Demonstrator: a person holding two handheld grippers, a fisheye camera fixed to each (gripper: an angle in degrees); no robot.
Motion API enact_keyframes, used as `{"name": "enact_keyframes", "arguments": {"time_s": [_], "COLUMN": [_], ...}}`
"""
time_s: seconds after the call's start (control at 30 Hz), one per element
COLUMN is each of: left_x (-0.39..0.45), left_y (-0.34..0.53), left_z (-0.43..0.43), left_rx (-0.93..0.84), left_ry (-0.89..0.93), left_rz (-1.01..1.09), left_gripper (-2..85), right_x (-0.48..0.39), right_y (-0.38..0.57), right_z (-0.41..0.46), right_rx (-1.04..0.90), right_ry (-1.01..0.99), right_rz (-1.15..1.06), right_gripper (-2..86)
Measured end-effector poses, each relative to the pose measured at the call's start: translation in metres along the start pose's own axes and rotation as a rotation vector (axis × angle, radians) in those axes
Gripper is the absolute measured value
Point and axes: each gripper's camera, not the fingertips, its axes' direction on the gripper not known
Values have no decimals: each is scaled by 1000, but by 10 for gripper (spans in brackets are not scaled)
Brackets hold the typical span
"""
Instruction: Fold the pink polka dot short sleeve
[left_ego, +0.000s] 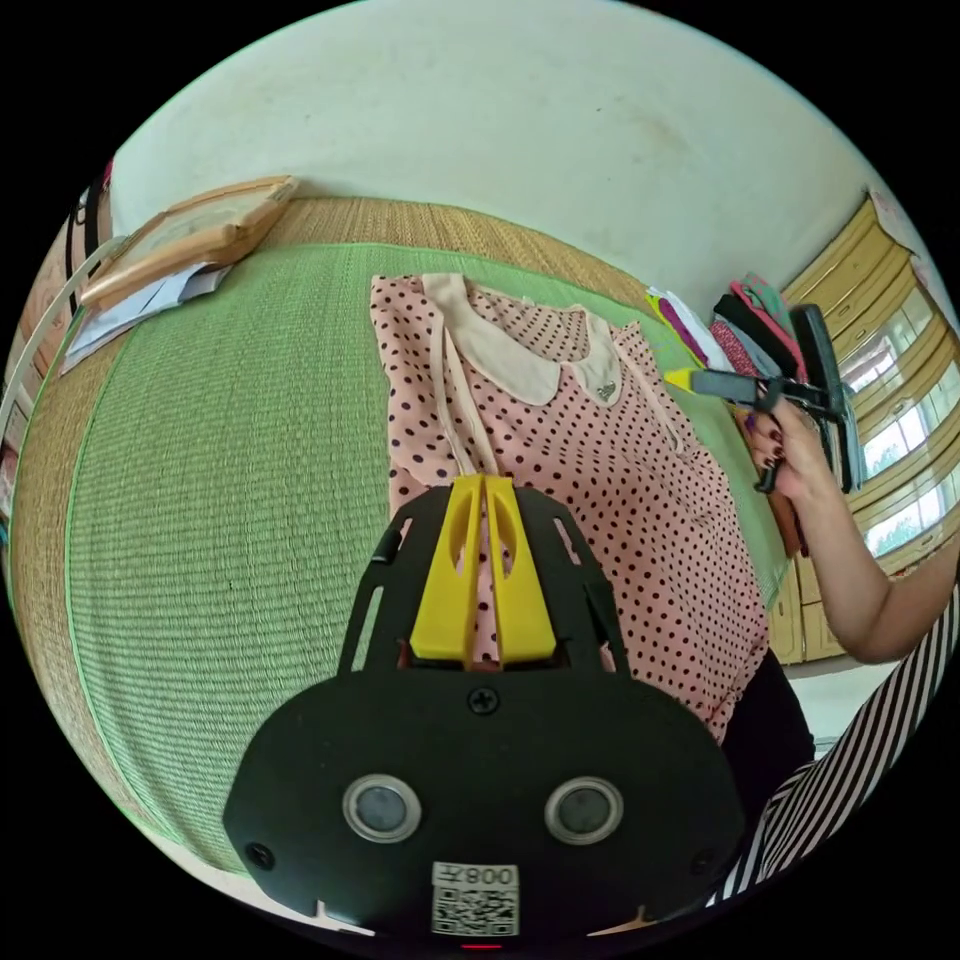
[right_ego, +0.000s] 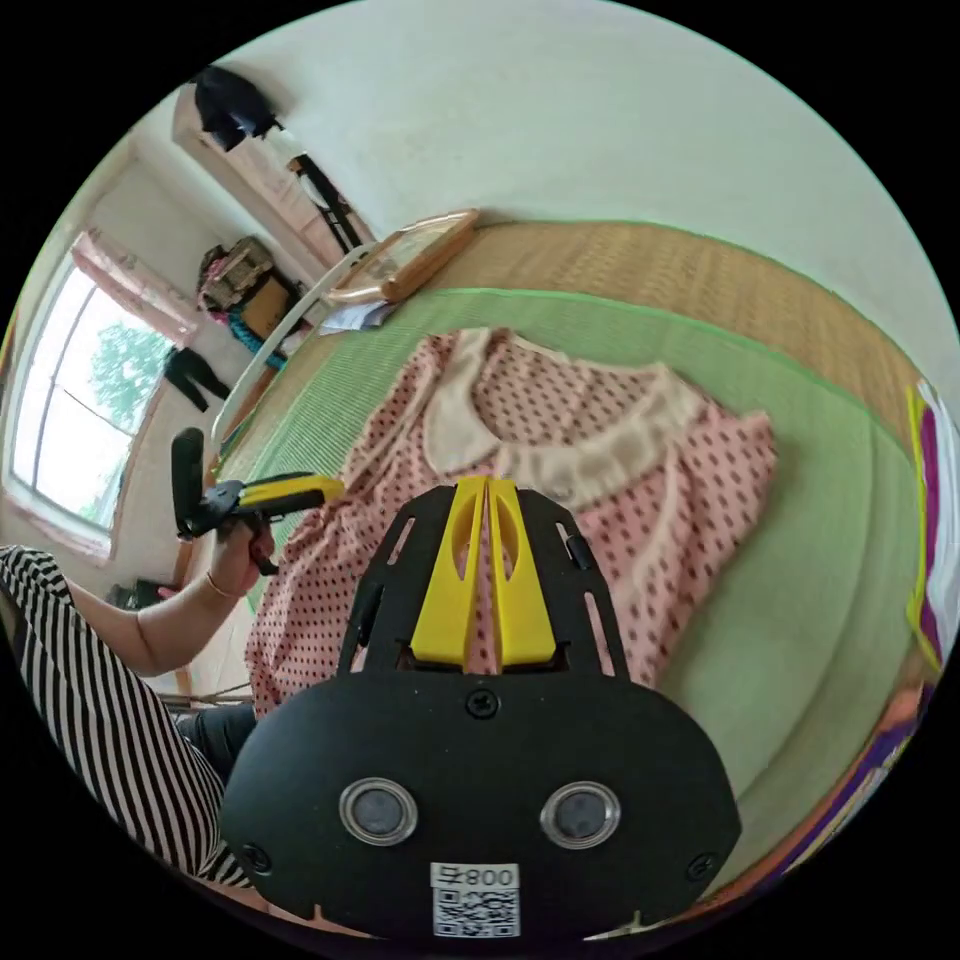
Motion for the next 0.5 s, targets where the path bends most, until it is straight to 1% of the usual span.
{"name": "enact_keyframes", "arguments": {"time_s": [0.13,0.23,0.3,0.5], "left_x": [-13,-20,-25,-36], "left_y": [1,3,3,7], "left_z": [11,11,9,-15], "left_rx": [-66,-85,-93,-25], "left_ry": [-12,-30,-17,-8], "left_rz": [-5,-3,-10,-15], "left_gripper": [1,2,2,4], "right_x": [41,52,55,65], "right_y": [71,94,101,115], "right_z": [-22,-12,-20,-45], "right_rx": [-71,-157,-112,-108], "right_ry": [74,129,105,15], "right_rz": [174,214,242,284], "right_gripper": [1,1,1,1]}}
